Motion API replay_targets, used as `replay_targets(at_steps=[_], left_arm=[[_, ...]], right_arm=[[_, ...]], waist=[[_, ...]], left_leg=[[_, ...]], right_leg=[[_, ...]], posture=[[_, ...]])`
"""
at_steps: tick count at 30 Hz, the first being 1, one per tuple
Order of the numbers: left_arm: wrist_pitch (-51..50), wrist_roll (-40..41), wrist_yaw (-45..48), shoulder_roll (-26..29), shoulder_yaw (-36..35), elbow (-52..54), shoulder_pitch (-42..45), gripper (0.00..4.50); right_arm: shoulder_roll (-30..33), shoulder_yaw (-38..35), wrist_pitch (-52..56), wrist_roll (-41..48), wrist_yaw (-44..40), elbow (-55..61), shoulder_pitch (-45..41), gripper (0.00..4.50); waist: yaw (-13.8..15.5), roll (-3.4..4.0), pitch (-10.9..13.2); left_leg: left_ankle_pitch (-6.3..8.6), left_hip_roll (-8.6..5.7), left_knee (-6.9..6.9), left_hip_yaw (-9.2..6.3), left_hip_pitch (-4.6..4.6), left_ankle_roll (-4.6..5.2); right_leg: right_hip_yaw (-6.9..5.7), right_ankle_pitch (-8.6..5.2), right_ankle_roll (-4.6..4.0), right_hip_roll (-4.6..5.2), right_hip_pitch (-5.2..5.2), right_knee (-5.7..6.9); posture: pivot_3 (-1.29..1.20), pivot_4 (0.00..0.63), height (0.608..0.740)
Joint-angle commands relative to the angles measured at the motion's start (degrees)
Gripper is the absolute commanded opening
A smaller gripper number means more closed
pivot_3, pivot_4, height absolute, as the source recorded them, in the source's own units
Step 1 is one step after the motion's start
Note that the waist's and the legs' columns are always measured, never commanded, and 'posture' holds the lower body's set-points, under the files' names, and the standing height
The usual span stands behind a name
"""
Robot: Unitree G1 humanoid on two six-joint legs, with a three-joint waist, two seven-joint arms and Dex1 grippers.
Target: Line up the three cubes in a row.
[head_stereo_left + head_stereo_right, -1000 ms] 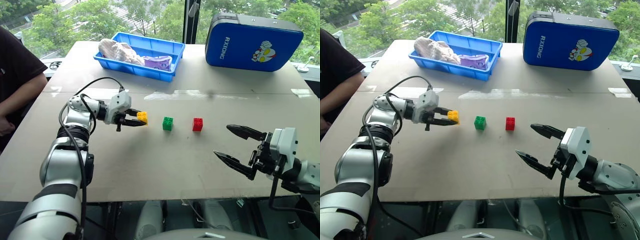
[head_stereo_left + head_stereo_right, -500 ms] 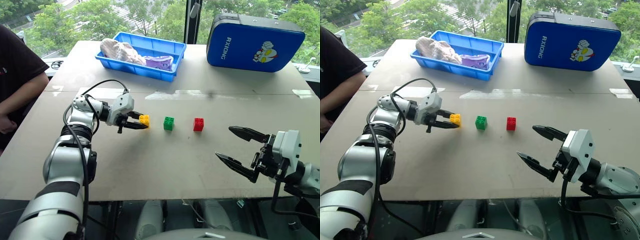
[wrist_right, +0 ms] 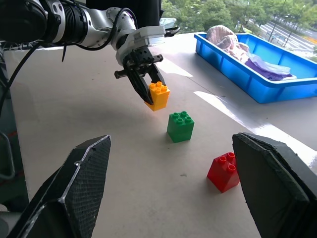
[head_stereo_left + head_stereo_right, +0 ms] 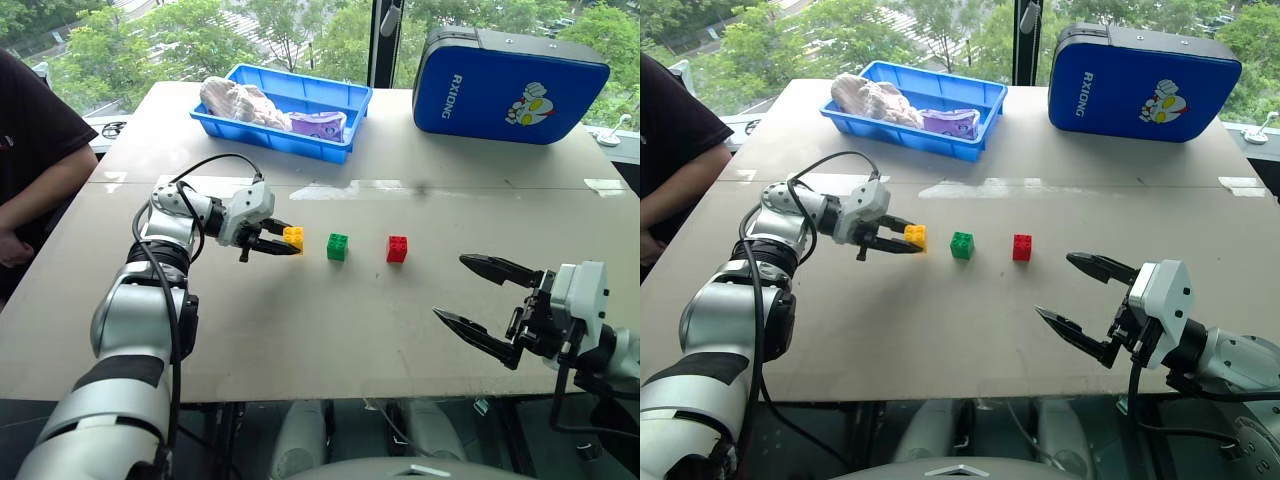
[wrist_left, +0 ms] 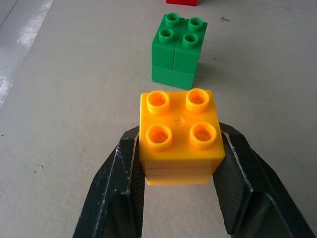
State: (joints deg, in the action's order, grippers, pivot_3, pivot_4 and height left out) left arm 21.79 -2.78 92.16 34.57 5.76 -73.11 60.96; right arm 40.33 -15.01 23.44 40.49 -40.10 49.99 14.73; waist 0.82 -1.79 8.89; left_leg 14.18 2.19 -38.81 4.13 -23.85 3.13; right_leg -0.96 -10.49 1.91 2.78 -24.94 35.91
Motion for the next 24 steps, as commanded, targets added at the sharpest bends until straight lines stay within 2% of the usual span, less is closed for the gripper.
replay_targets(at_steps=[1,24], left_arm=[[1.3,-0.7,-0.9,0.4,-0.6,-0.3,1.0,1.29],[1.4,-3.0,-4.0,0.5,-0.7,-1.0,-0.2,1.29]], right_arm=[[0.5,-1.7,-0.5,0.7,0.7,2.2,-0.2,4.04],[0.9,-2.0,-0.1,1.0,1.4,2.6,0.2,4.04]], waist=[[0.0,0.0,0.0],[0.0,0.0,0.0]], left_leg=[[0.0,0.0,0.0,0.0,0.0,0.0],[0.0,0.01,0.0,0.0,0.0,0.0]], right_leg=[[0.0,0.0,0.0,0.0,0.0,0.0],[0.0,0.0,0.0,0.0,0.0,0.0]], posture=[[0.0,0.15,0.74],[0.0,0.15,0.74]])
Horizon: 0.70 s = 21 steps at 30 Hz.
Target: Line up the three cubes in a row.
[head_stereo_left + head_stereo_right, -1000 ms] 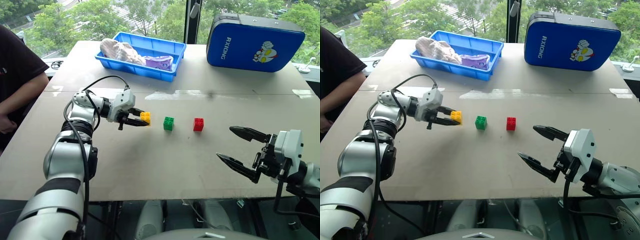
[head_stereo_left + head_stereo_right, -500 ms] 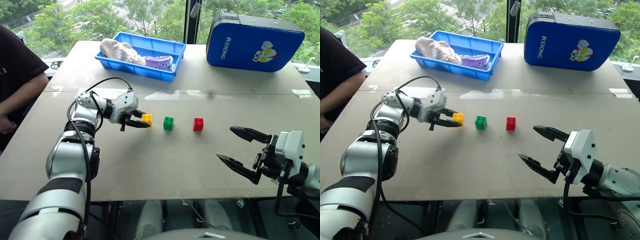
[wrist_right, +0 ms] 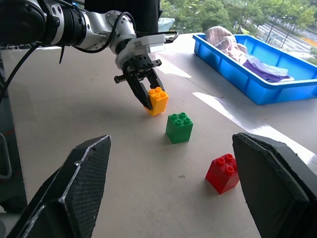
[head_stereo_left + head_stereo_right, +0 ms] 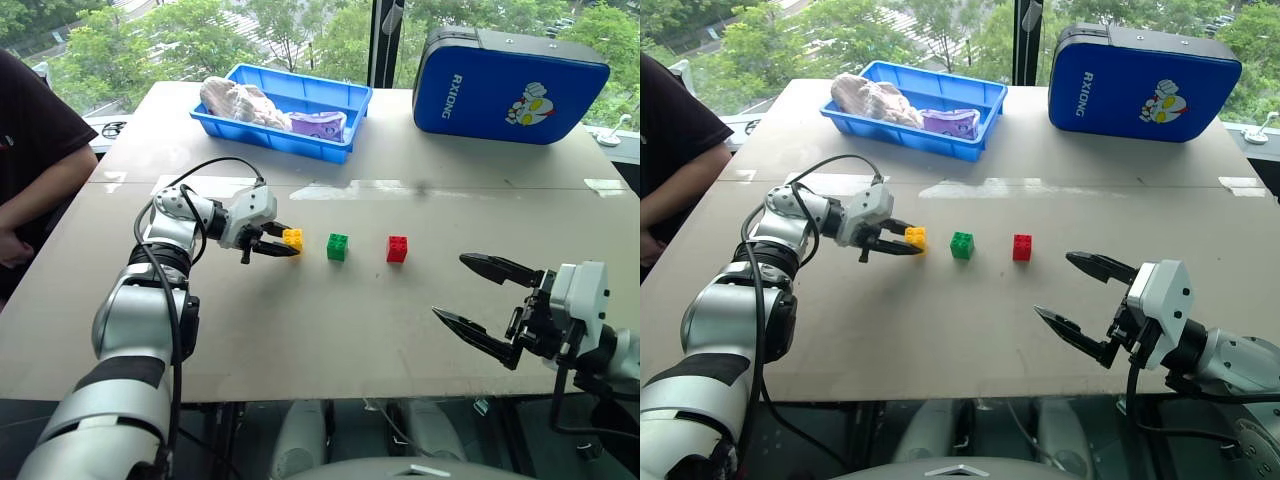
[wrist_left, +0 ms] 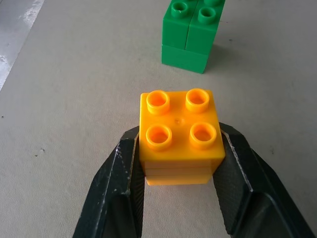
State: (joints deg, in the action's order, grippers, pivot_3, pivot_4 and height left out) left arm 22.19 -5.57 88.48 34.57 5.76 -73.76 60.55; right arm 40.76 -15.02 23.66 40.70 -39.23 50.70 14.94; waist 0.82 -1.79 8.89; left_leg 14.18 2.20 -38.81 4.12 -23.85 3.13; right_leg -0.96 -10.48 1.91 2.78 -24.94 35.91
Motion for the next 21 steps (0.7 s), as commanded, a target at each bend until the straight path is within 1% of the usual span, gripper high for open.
replay_targets(at_steps=[1,3,4,7,8,12,14,16,20,21], left_arm=[[1.0,-0.3,-0.4,0.6,-0.6,-0.4,0.2,1.29],[1.0,-0.4,-0.8,0.7,-0.6,-0.4,0.2,2.33],[0.9,-0.3,-0.8,0.7,-0.7,-0.4,0.1,2.61],[0.2,1.4,-0.9,1.0,-2.3,-0.1,-0.2,4.18],[-0.1,1.9,-0.9,1.2,-2.9,0.1,-0.2,4.48],[-3.1,6.1,2.1,3.6,-6.9,2.6,-1.8,4.48],[-4.9,9.2,2.6,4.9,-9.5,6.3,-4.4,4.48],[-10.2,13.0,2.2,5.2,-11.9,13.2,-8.3,4.48],[-27.6,21.1,-8.5,4.6,-17.3,41.9,-24.2,4.48],[-32.7,23.1,-12.1,4.3,-18.9,51.4,-29.7,4.48]], right_arm=[[0.5,-1.9,-0.3,0.8,0.5,1.9,-0.1,4.04],[0.6,-1.9,-0.3,0.7,0.5,1.8,-0.2,4.04],[0.6,-1.8,-0.3,0.7,0.5,1.7,-0.3,4.04],[0.6,-1.5,-0.5,0.5,0.4,1.6,-0.3,4.04],[0.6,-1.5,-0.5,0.5,0.3,1.6,-0.3,4.04],[0.5,-1.3,-1.0,-0.4,-0.1,0.2,-0.7,4.04],[0.6,-1.0,-1.3,-2.0,0.0,-1.2,-1.3,4.04],[0.6,-0.9,-1.4,-3.6,0.2,-2.6,-1.6,4.04],[0.9,-2.1,-1.2,-5.6,-0.2,-6.1,-1.4,4.04],[1.1,-3.1,-1.1,-5.8,-0.7,-7.3,-0.6,4.04]], waist=[[0.0,0.0,0.0],[0.0,0.0,0.0],[0.0,0.0,0.0],[0.0,0.0,0.0],[0.0,0.0,0.0],[-0.2,0.0,0.0],[-0.5,0.0,0.0],[-0.4,0.02,0.0],[-0.1,0.03,0.0],[-0.1,0.02,0.0]], left_leg=[[0.0,0.0,0.0,0.0,0.0,0.0],[0.0,0.0,0.0,0.0,0.0,0.0],[0.0,0.0,0.0,0.0,0.0,0.0],[0.0,0.0,0.0,0.0,0.0,0.0],[0.0,0.0,0.0,0.0,0.0,0.0],[0.0,0.0,0.0,0.0,0.0,0.0],[0.0,0.03,0.0,0.02,0.03,0.0],[0.0,0.08,0.0,0.01,0.04,0.0],[0.0,0.12,-0.01,0.04,0.05,0.0],[0.01,0.13,-0.01,0.05,0.08,0.0]], right_leg=[[0.0,0.0,0.0,0.0,0.0,0.0],[0.0,0.0,0.0,0.0,0.0,0.0],[0.0,0.0,0.0,0.0,0.0,0.0],[0.0,0.0,0.0,0.0,0.0,0.0],[0.0,0.0,0.0,0.0,0.0,0.0],[0.0,0.01,-0.01,0.0,0.0,0.0],[0.02,0.01,-0.01,-0.01,-0.01,0.01],[0.02,0.02,-0.04,-0.01,-0.01,0.04],[0.06,0.04,-0.05,0.03,-0.01,0.01],[0.1,0.03,-0.05,0.11,0.01,0.07]], posture=[[0.0,0.15,0.74],[0.0,0.15,0.74],[0.0,0.15,0.74],[0.0,0.15,0.74],[0.0,0.15,0.74],[0.0,0.15,0.74],[0.0,0.15,0.74],[0.0,0.15,0.74],[0.0,0.15,0.74],[0.0,0.15,0.74]])
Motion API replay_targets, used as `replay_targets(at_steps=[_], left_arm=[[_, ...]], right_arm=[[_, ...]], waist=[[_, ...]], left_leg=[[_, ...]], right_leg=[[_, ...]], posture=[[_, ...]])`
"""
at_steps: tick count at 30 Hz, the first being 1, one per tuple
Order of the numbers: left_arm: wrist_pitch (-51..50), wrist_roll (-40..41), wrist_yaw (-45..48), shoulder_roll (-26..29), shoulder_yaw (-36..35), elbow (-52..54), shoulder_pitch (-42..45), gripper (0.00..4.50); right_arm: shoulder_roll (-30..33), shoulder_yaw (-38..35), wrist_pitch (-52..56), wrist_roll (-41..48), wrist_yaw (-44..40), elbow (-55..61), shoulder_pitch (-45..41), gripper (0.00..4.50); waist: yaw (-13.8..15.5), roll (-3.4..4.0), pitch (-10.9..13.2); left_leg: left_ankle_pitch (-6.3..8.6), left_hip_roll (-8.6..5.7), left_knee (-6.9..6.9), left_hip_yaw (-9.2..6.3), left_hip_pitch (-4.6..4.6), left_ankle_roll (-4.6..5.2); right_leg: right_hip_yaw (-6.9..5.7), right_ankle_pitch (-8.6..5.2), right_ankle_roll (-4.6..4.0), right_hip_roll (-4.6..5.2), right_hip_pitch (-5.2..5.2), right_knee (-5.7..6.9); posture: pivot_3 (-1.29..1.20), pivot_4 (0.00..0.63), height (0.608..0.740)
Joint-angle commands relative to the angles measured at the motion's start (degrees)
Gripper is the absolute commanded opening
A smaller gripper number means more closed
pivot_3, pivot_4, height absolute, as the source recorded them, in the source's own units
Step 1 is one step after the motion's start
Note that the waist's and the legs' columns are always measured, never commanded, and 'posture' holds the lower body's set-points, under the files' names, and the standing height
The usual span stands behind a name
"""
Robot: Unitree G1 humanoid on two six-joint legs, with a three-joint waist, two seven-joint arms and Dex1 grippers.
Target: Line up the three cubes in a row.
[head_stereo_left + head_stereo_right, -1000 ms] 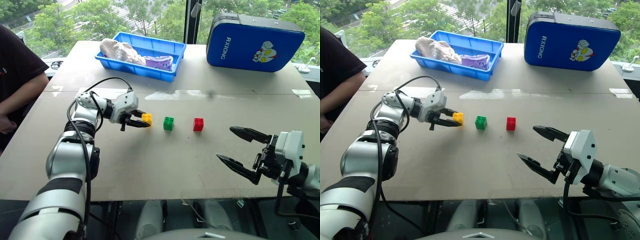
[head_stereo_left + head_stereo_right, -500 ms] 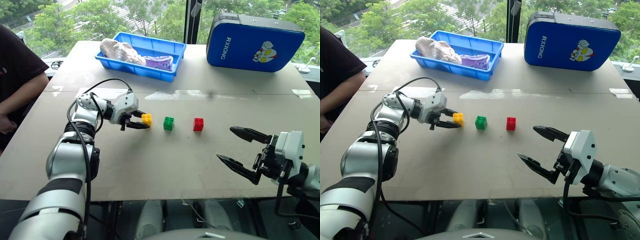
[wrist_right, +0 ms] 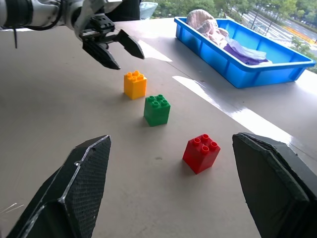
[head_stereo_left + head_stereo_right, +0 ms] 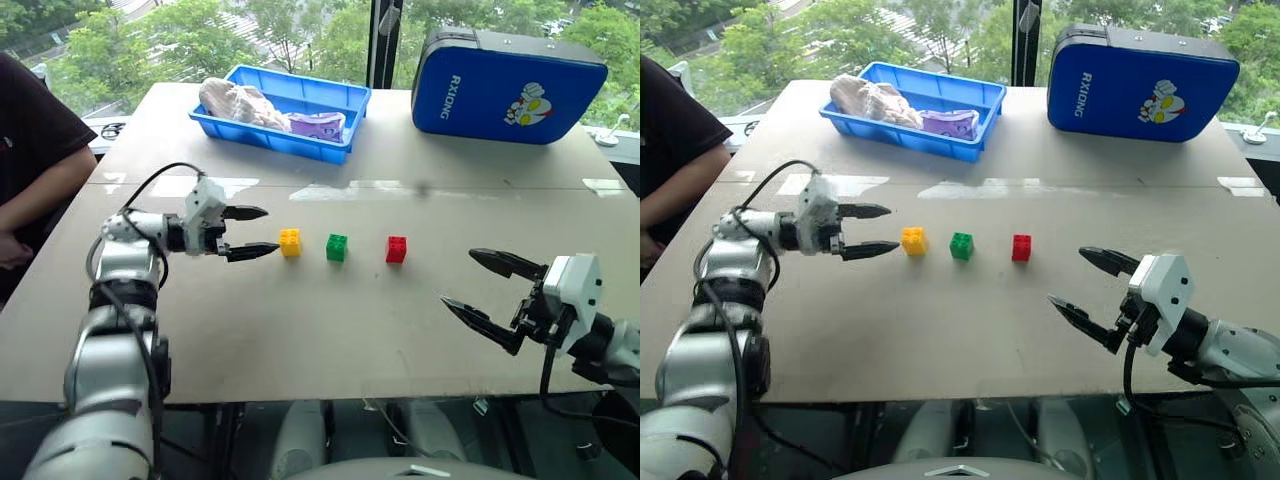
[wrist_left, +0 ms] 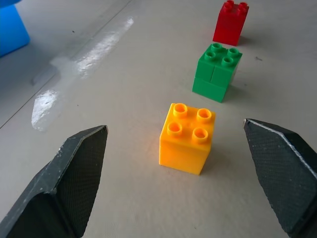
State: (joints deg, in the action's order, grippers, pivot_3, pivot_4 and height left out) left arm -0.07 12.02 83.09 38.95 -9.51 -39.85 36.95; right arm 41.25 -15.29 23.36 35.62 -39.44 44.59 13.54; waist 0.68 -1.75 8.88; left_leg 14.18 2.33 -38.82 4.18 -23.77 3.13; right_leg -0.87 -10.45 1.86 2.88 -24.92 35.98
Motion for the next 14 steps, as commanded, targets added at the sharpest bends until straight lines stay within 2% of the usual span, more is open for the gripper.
replay_targets(at_steps=[1,4,6,11,14], left_arm=[[-15.7,7.6,-10.7,-0.6,-5.2,26.6,-11.3,4.48],[-29.1,14.1,-20.3,-1.8,-10.1,49.5,-26.6,4.48],[-32.4,16.2,-23.6,-2.1,-12.9,57.4,-34.2,4.48],[-31.3,17.4,-25.1,-1.7,-19.5,63.7,-49.7,4.48],[-29.1,17.4,-25.8,-2.0,-22.1,65.3,-55.6,4.48]], right_arm=[[1.0,-4.2,-1.0,-0.8,-1.5,-2.0,1.9,4.04],[1.9,-8.7,-1.7,-0.5,-4.7,-4.3,5.6,4.04],[2.2,-10.9,-2.4,-0.5,-6.7,-5.7,7.3,4.04],[2.7,-14.4,-4.7,-1.9,-11.7,-10.6,10.9,4.04],[2.8,-15.4,-6.0,-3.0,-13.5,-13.0,12.0,4.04]], waist=[[0.0,-0.01,0.0],[0.1,0.02,0.0],[0.1,0.07,0.0],[0.1,0.34,-0.2],[0.1,0.35,-0.2]], left_leg=[[0.0,0.0,0.0,0.0,-0.02,0.0],[0.05,-0.02,0.0,0.03,-0.01,0.07],[0.06,-0.03,0.0,0.02,0.0,0.07],[0.12,0.03,0.03,-0.04,0.36,-0.07],[0.22,0.02,0.06,-0.01,0.4,-0.25]], right_leg=[[0.0,0.0,0.0,0.0,-0.01,-0.01],[0.05,-0.05,0.08,0.18,-0.01,-0.04],[0.04,-0.06,0.09,0.2,0.0,-0.06],[-0.05,-0.2,0.28,0.24,0.19,-0.05],[-0.03,-0.22,0.27,0.32,0.2,-0.07]], posture=[[0.0,0.15,0.74],[0.0,0.15,0.74],[0.0,0.15,0.74],[0.0,0.15,0.74],[0.0,0.15,0.74]])
